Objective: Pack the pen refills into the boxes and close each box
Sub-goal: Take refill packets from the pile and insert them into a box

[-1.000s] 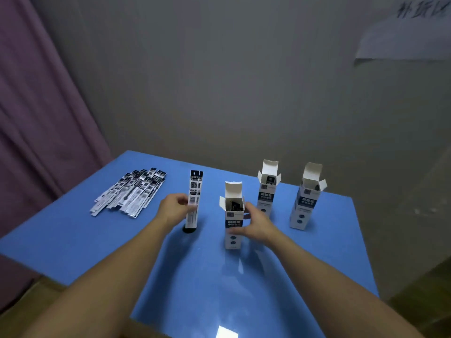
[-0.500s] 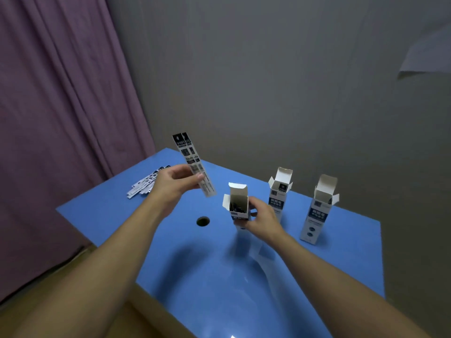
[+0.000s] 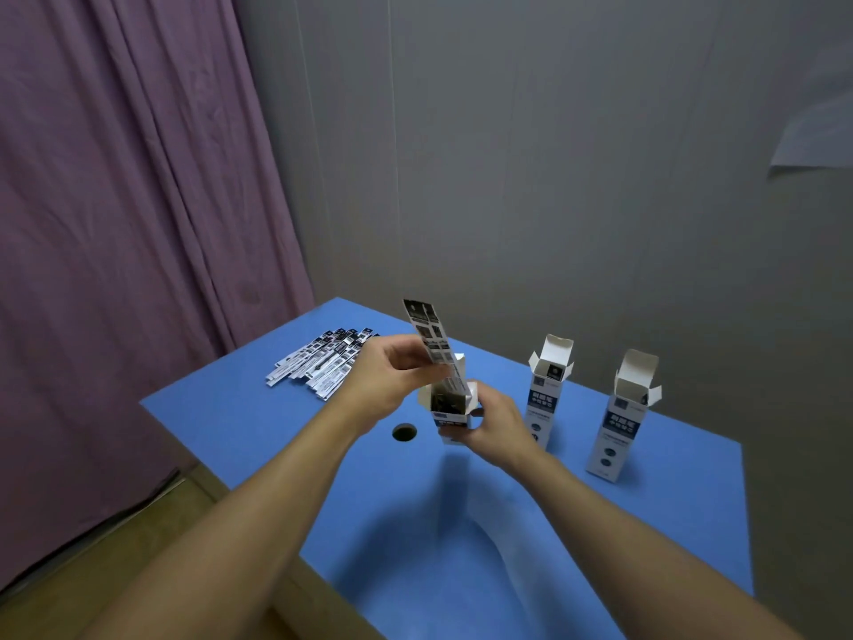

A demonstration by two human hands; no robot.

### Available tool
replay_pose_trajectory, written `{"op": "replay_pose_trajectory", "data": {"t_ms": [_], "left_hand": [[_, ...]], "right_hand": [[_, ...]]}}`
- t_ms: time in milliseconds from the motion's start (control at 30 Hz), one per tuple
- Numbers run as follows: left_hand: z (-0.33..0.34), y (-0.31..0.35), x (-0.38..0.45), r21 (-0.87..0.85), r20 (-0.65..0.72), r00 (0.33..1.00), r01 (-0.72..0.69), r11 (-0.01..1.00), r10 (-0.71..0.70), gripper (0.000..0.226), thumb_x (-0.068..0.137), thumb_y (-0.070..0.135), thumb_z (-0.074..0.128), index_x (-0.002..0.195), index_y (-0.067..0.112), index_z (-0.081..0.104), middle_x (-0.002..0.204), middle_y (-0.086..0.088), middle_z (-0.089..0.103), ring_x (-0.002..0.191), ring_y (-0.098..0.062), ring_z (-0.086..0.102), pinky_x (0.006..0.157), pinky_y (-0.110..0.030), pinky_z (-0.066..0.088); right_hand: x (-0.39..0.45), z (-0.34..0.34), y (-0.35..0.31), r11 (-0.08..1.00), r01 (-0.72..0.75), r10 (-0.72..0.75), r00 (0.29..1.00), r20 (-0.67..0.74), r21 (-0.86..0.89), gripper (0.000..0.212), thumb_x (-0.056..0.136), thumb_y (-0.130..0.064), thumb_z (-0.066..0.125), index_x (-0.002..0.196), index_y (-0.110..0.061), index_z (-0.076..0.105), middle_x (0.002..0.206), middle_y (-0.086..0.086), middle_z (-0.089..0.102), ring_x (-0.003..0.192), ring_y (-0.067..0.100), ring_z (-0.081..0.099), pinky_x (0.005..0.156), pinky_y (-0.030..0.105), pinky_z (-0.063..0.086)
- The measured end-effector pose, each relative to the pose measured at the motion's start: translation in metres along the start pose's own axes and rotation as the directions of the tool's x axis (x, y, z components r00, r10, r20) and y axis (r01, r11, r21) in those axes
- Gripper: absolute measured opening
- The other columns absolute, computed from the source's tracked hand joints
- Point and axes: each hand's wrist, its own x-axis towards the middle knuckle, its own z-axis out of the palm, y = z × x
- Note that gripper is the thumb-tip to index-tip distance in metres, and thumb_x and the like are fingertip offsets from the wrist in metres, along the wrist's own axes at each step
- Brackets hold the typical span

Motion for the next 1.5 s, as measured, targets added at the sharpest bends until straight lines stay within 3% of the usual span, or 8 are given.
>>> {"op": "replay_pose_trajectory", "data": {"t_ms": [233, 367, 467, 667, 933, 1067, 1267, 1500], "left_hand": [[0.000, -0.006, -0.002, 0.038, -0.008, 1.000, -0.006, 0.999, 0.006, 0.018, 0.080, -0.003, 0.077, 0.084, 0.015, 0.076, 0.087, -0.001, 0.077, 0.086, -0.015, 0.073, 0.079, -0.023, 0.054], [-0.002, -0.017, 0.002, 0.252, 0.003, 1.000, 0.020, 0.968, -0.022, 0.009, 0.082, 0.016, 0.081, 0.089, 0.020, 0.077, 0.095, 0.005, 0.075, 0.093, -0.016, 0.067, 0.087, -0.031, 0.051], [-0.001, -0.024, 0.003, 0.357, 0.060, 0.997, 0.025, 0.934, -0.050, 0.013, 0.082, 0.025, 0.081, 0.084, 0.036, 0.076, 0.097, 0.023, 0.067, 0.104, -0.007, 0.057, 0.086, -0.023, 0.040], [-0.007, -0.040, 0.006, 0.538, -0.016, 0.977, 0.187, 0.822, -0.212, 0.024, 0.068, 0.047, 0.081, 0.089, 0.038, 0.072, 0.120, 0.013, 0.043, 0.120, -0.016, 0.037, 0.113, -0.038, 0.033], [-0.011, -0.031, 0.004, 0.534, 0.076, 0.978, 0.127, 0.836, -0.197, 0.027, 0.081, 0.026, 0.076, 0.103, 0.041, 0.070, 0.120, 0.016, 0.044, 0.123, -0.009, 0.036, 0.107, -0.032, 0.035], [-0.013, -0.029, 0.002, 0.499, 0.098, 0.982, 0.091, 0.862, -0.161, 0.029, 0.084, 0.018, 0.075, 0.095, 0.043, 0.068, 0.116, 0.019, 0.048, 0.114, -0.007, 0.045, 0.097, -0.026, 0.038], [-0.028, -0.045, -0.009, 0.427, -0.027, 0.994, 0.109, 0.898, -0.108, 0.027, 0.088, 0.010, 0.069, 0.094, 0.036, 0.073, 0.114, 0.011, 0.055, 0.105, -0.006, 0.050, 0.078, -0.018, 0.040], [-0.059, -0.089, -0.032, 0.659, -0.072, 0.970, 0.220, 0.719, -0.231, 0.031, 0.089, 0.010, 0.065, 0.109, 0.034, 0.066, 0.114, 0.008, 0.057, 0.095, -0.002, 0.052, 0.079, -0.016, 0.041]], "right_hand": [[-0.004, -0.005, -0.001, 0.999, 0.038, -0.038, 0.999, 0.001, -0.036, 0.045, 0.070, -0.024, 0.086, 0.110, -0.027, 0.065, 0.102, -0.012, 0.068, 0.097, 0.008, 0.061, 0.089, 0.034, 0.054], [-0.007, -0.005, -0.002, 0.999, 0.041, -0.041, 0.999, -0.001, -0.036, 0.044, 0.070, -0.024, 0.086, 0.109, -0.027, 0.065, 0.101, -0.012, 0.068, 0.096, 0.007, 0.062, 0.088, 0.034, 0.055], [-0.007, -0.005, -0.004, 0.999, 0.040, -0.041, 0.999, -0.018, -0.023, 0.043, 0.069, -0.022, 0.087, 0.107, -0.026, 0.066, 0.099, -0.011, 0.068, 0.094, 0.007, 0.063, 0.087, 0.033, 0.055], [-0.005, -0.005, -0.006, 0.998, 0.040, -0.041, 0.999, -0.012, -0.038, 0.049, 0.069, -0.026, 0.087, 0.112, -0.026, 0.065, 0.104, -0.010, 0.068, 0.096, 0.009, 0.063, 0.087, 0.034, 0.055], [-0.008, -0.003, -0.009, 1.000, 0.024, -0.024, 1.000, 0.017, -0.010, 0.050, 0.069, -0.024, 0.086, 0.114, -0.029, 0.064, 0.105, -0.011, 0.067, 0.097, 0.005, 0.063, 0.086, 0.032, 0.055], [-0.008, 0.000, -0.007, 1.000, 0.006, -0.006, 1.000, 0.027, -0.020, 0.053, 0.069, -0.025, 0.086, 0.117, -0.031, 0.063, 0.107, -0.011, 0.067, 0.098, 0.006, 0.063, 0.086, 0.033, 0.056], [-0.011, 0.004, 0.005, 0.987, -0.159, 0.159, 0.987, 0.009, 0.008, 0.055, 0.070, -0.024, 0.088, 0.118, -0.027, 0.062, 0.104, -0.010, 0.067, 0.095, 0.008, 0.062, 0.080, 0.028, 0.054], [-0.014, 0.009, 0.031, 0.925, -0.379, 0.379, 0.925, -0.009, 0.001, 0.045, 0.073, -0.027, 0.087, 0.107, -0.019, 0.058, 0.099, -0.007, 0.064, 0.082, 0.003, 0.057, 0.061, 0.015, 0.041]]}}
